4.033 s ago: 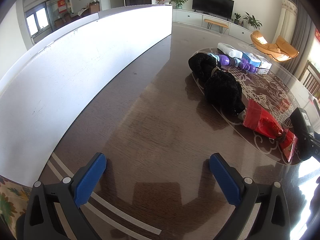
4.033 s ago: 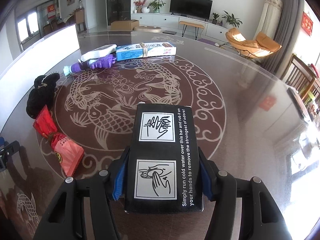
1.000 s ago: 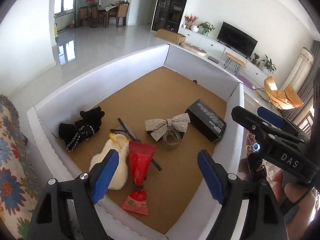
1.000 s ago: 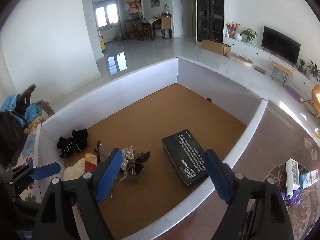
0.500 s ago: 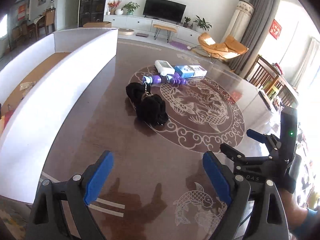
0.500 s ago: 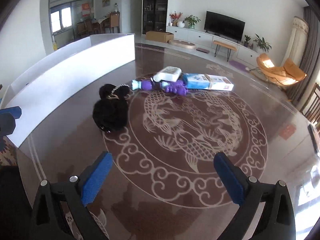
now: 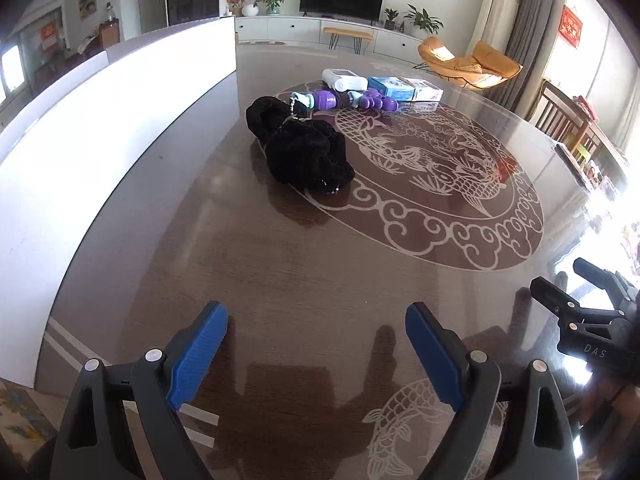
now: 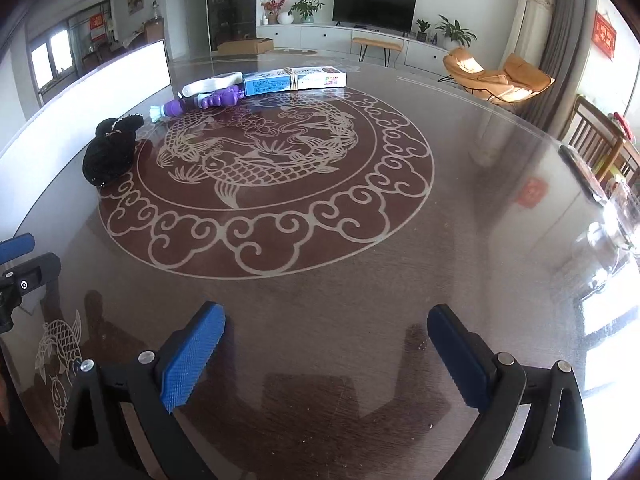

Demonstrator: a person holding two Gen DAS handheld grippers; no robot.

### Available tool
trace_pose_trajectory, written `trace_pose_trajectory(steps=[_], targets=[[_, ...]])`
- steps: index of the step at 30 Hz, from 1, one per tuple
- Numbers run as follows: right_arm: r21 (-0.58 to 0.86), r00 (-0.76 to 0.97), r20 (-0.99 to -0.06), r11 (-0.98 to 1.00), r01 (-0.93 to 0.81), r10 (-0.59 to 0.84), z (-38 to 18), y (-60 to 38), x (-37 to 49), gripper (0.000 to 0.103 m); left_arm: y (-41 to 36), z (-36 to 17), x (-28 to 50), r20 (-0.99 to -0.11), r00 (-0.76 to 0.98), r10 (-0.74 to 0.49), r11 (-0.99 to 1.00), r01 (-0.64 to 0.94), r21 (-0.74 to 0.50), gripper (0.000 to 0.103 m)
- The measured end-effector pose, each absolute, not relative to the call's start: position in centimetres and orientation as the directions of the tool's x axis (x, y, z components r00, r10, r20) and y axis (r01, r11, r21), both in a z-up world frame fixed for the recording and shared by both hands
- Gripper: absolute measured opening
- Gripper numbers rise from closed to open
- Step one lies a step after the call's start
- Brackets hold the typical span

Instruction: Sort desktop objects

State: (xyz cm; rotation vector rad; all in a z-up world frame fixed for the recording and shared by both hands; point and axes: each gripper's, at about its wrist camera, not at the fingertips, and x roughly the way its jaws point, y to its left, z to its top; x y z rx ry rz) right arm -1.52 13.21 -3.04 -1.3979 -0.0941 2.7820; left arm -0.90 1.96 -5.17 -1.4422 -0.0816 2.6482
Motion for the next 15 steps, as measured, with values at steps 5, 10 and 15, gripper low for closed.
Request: trace_pose_trajectory(steps=[5,10,15], targets=[[-0.022,-0.586,-0.81,-1.0,-0.001,0.018,-3.4,13.8,-1.7,0.103,2.1,-5.4,-1.0,-0.828,-0.55,0.106,-0.994,-0.068,-0.082,0.091],[-0.014,-0.583,-0.813,-1.0,-0.007,0.016,-3.4,13.9,-1.9,0.103,3.3,-6.0,-1.1,-0.844,-0.535,0.046,-0.996,-0.087,0.0,0.103],[-0.015,-0.583,-0.813,-1.0,-0.007,0.016,-3.4,13.9,-1.9,0.103,3.1,-6.0,-1.2,-0.846,-0.532,0.042,-0.997,-0.079,0.0,0.103]])
